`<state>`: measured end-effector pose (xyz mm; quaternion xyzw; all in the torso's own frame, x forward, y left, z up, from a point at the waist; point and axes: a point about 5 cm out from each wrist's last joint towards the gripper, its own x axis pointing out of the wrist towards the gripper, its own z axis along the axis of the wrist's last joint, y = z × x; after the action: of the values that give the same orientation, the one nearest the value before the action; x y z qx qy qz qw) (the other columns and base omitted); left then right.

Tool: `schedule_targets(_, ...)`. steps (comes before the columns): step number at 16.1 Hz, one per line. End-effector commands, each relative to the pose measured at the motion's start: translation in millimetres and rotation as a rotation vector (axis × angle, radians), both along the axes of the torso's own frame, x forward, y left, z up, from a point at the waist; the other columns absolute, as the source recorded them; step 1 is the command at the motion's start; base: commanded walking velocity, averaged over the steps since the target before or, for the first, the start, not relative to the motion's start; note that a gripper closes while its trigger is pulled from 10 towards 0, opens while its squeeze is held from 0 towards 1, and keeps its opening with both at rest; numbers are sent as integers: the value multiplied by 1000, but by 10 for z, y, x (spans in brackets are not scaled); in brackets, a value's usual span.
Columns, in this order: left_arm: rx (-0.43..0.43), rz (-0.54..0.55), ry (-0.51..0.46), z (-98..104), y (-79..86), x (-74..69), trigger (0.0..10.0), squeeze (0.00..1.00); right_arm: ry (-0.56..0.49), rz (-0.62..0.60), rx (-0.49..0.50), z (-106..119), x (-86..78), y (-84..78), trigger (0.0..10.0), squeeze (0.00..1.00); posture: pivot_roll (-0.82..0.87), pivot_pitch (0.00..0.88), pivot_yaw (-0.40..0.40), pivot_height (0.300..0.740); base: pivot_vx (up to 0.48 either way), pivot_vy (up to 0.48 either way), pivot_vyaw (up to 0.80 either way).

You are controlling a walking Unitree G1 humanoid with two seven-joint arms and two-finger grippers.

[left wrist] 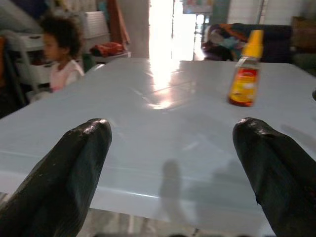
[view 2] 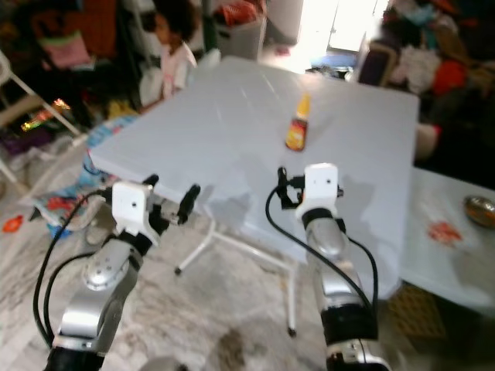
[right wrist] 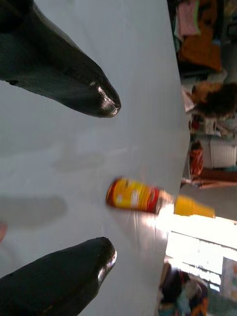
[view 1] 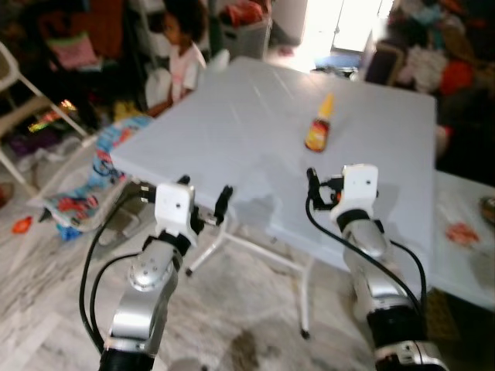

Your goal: Restocking fridge

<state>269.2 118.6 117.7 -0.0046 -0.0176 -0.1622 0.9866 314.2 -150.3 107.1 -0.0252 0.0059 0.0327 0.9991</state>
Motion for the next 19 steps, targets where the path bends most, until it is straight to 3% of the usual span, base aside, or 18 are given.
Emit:
schedule_targets(1, 1, 25, 17, -2, 60, 25, 10000, 0, -32, 7, 18, 73, 26, 45, 10000, 0, 43, 0, -48, 740, 458, 0, 0)
schedule_targets(12, 8, 14, -3, 24, 39, 41, 10000, 0, -60, -42, -21, 109, 44, -8, 10000, 0, 43, 0, -43, 740, 421, 46, 0)
schedule_targets(19, 27, 36, -2, 14, 46, 40, 10000, 0, -58, -40, -17, 97, 66, -36, 10000, 0, 46, 0, -40, 740, 0, 0, 0)
